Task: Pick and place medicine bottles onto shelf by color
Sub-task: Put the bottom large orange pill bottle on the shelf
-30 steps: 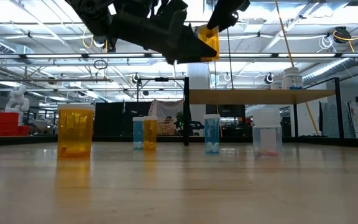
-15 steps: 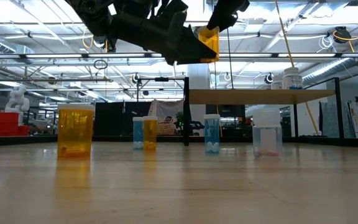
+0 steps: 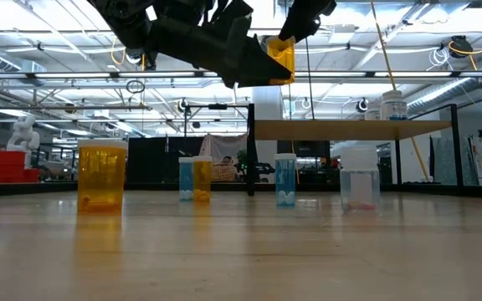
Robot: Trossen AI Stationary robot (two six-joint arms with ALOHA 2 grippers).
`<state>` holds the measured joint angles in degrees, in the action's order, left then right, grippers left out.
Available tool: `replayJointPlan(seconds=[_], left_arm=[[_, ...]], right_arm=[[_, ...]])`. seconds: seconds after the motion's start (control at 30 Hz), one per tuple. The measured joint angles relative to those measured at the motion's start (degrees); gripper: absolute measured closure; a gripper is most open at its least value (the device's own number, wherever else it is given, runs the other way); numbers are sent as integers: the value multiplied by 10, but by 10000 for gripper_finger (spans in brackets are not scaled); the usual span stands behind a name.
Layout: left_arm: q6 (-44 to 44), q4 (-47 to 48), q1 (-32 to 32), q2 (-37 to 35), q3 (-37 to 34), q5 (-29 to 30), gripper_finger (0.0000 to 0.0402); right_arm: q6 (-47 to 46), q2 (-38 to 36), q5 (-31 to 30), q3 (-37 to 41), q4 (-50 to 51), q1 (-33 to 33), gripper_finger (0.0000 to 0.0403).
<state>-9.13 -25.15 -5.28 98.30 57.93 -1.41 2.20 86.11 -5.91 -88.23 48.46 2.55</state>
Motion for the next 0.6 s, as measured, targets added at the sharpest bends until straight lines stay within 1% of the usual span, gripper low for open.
replayJointPlan(seconds=[0.13,0.37,0.6], left_arm=[[1,0,0,0,0,0,210],[8,-2,0,0,0,0,165],[18,4,2,-2,0,0,133]], right_arm=[[0,0,0,0,0,0,191],[2,0,0,0,2,0,192],[2,-2,0,0,7,0,192]])
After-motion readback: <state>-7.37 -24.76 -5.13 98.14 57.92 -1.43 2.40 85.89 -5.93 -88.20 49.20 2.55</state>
